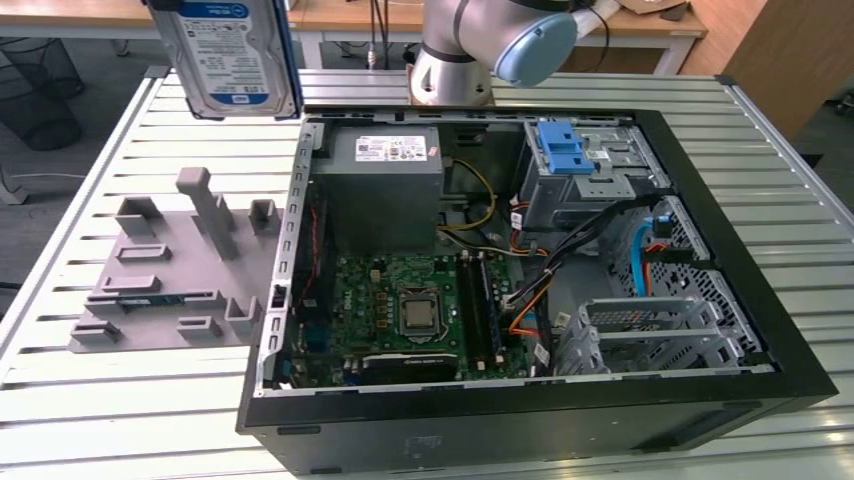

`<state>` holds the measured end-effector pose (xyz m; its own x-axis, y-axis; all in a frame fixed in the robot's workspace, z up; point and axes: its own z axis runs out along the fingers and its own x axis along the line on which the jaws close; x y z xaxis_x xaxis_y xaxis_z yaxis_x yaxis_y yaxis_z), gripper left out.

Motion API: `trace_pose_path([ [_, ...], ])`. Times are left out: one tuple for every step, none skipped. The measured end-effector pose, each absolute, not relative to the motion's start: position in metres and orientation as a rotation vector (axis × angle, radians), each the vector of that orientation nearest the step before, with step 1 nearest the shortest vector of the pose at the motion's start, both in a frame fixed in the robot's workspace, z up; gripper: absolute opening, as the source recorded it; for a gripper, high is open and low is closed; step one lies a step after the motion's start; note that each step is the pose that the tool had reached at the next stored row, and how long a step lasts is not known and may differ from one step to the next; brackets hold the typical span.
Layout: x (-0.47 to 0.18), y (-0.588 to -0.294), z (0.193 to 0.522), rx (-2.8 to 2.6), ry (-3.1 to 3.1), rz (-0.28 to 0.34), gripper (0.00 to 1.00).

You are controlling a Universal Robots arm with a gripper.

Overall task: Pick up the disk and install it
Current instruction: 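Pick up the disk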

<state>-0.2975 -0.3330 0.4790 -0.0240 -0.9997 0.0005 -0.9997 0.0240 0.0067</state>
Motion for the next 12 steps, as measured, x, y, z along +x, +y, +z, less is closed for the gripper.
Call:
trace_pose_path([
  [-0.2971, -0.333, 0.479, 2.191, -2.244, -0.007, 0.36],
  [-0.2966, -0.333, 0.4791, 2.191, -2.244, -0.007, 0.36],
  [-0.2962, -0.333, 0.479, 2.191, -2.244, -0.007, 0.36],
  [-0.2958, -0.333, 0.479, 2.191, -2.244, -0.007, 0.36],
  [-0.2953, -0.333, 0.479, 2.191, -2.244, -0.007, 0.36],
  [-0.2948, -0.333, 0.479, 2.191, -2.244, -0.007, 0.36],
  [-0.2944, -0.333, 0.479, 2.191, -2.244, -0.007, 0.36],
  [-0.2939, -0.333, 0.479, 2.191, -2.244, -0.007, 0.36],
  [-0.2934, -0.333, 0.479, 2.191, -2.244, -0.007, 0.36],
  [-0.2929, -0.333, 0.479, 2.191, -2.244, -0.007, 0.36],
  [-0.2924, -0.333, 0.479, 2.191, -2.244, -0.007, 0.36],
  [-0.2919, -0.333, 0.479, 2.191, -2.244, -0.007, 0.36],
])
